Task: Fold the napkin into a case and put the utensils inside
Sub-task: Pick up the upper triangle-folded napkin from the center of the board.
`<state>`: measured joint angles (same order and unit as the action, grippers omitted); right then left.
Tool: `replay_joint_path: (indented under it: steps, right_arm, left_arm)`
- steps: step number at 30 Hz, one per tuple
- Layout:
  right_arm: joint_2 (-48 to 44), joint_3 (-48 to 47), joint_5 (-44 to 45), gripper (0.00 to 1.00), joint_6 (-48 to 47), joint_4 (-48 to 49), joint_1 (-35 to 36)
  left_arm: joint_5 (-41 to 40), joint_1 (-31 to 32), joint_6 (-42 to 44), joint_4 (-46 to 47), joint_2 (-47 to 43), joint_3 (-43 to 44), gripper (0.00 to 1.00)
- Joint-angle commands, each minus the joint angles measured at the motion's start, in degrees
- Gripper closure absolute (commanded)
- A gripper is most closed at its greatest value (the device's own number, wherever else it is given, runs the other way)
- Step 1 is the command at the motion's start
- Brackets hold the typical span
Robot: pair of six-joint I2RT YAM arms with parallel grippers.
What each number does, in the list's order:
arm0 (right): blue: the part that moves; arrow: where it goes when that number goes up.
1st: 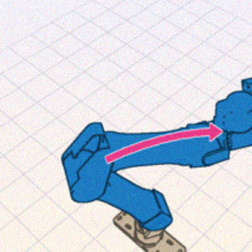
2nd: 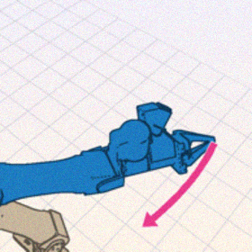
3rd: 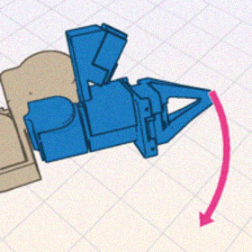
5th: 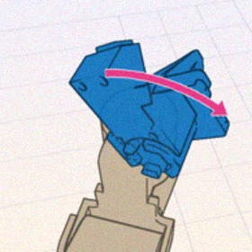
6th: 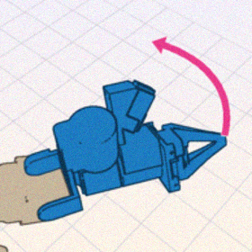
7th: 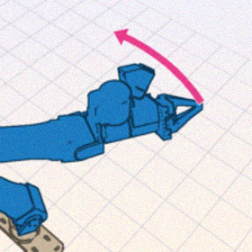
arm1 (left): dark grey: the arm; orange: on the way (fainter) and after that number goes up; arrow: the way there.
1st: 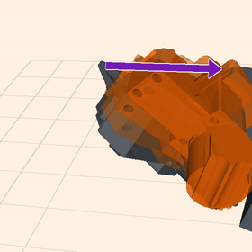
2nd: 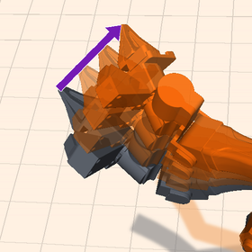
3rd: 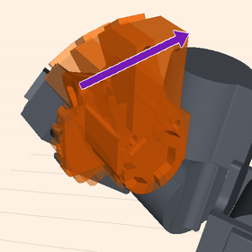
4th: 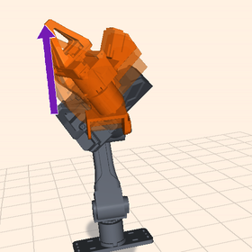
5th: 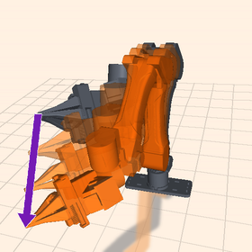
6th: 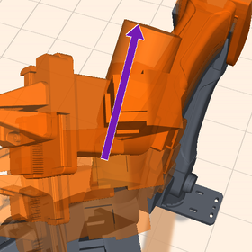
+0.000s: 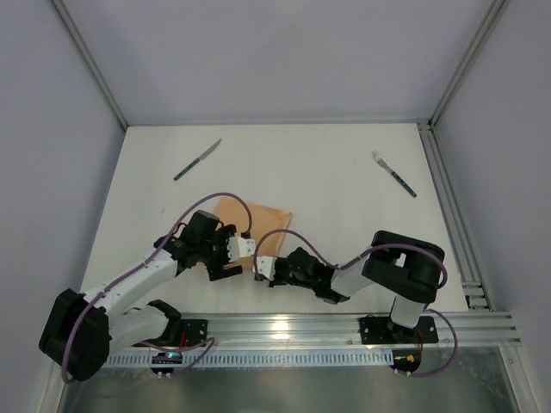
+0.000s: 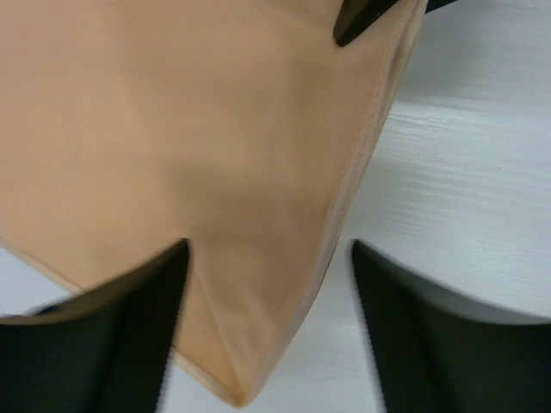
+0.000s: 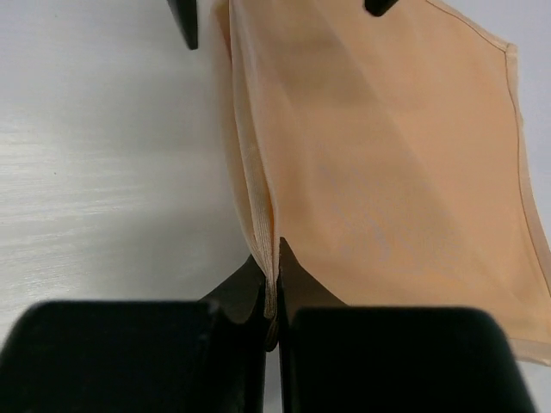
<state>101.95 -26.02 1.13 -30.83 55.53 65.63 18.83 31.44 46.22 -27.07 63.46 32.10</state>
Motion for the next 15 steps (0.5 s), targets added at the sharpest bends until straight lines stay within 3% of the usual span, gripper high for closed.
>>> replay_joint_path:
  steps: [1, 4, 8, 15]
  right_arm:
    - [-5.62, -4.21, -8.13, 0.96, 9.64, -6.29, -3.92]
    - [-7.47, -7.63, -10.87, 0.96, 11.31, -13.41, -5.68]
    - [-8.61, -9.05, -18.50, 0.96, 16.84, -15.37, -8.83]
    - [-7.38, -10.63, -22.92, 0.96, 22.48, -15.54, -11.48]
  left_arm:
    - [1.74, -0.06, -1.57, -2.11, -3.96, 1.12, 0.02]
    - [1.91, -0.06, -2.79, -3.16, -5.71, 1.65, 0.01]
    - [1.74, 0.02, -3.15, -1.59, -8.88, 0.00, 0.01]
    - [-0.89, 0.90, -2.01, 12.02, -11.08, -7.48, 0.01]
